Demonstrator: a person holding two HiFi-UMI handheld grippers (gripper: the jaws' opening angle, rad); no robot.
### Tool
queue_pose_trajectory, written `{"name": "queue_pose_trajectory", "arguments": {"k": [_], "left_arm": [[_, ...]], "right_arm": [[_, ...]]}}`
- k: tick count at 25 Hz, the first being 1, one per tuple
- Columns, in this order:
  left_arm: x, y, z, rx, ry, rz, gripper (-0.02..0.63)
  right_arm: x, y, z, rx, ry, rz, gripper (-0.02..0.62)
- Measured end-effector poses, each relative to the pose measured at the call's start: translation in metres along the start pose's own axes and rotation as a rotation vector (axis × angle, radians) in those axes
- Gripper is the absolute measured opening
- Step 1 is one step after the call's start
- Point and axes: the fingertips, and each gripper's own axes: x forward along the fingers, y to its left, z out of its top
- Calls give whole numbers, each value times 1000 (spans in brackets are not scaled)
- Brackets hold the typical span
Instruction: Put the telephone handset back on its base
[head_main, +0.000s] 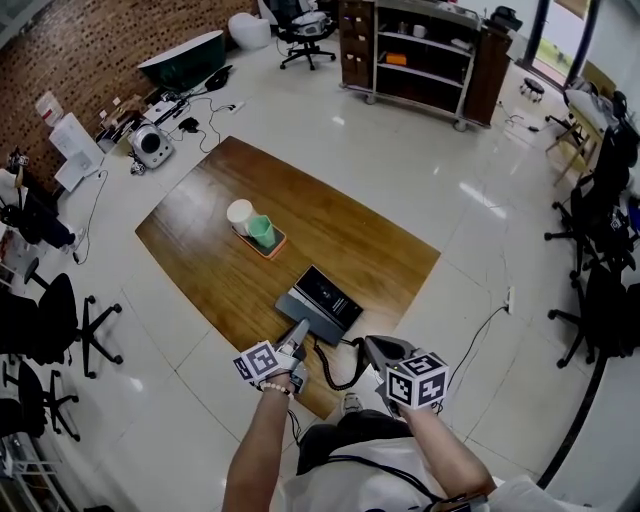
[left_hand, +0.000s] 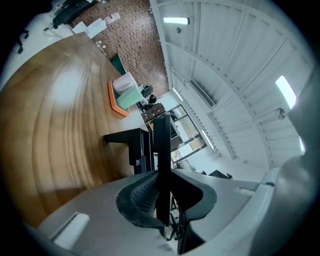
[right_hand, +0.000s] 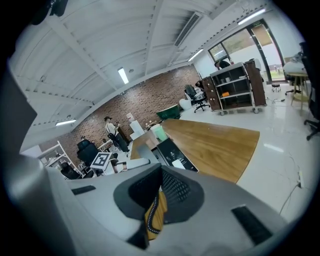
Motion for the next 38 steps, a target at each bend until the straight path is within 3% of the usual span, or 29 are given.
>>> {"name": "queue_pose_trajectory", "arguments": {"k": [15, 24, 31, 34, 38], "left_arm": [[19, 18, -6, -29, 25, -45, 69], [29, 21, -11, -8, 107, -54, 69], [28, 30, -15, -32, 94, -67, 71], [28, 33, -15, -14, 113, -56, 82], [28, 44, -16, -15, 137, 5, 158]], "right_arm": [[-7, -16, -8, 20, 14, -31, 12], [-12, -21, -9, 27, 20, -38, 12], [-16, -29, -15, 39, 24, -50, 12], [-17, -31, -15, 45, 23, -54, 12], [-18, -33, -14, 55, 23, -57, 12]]}}
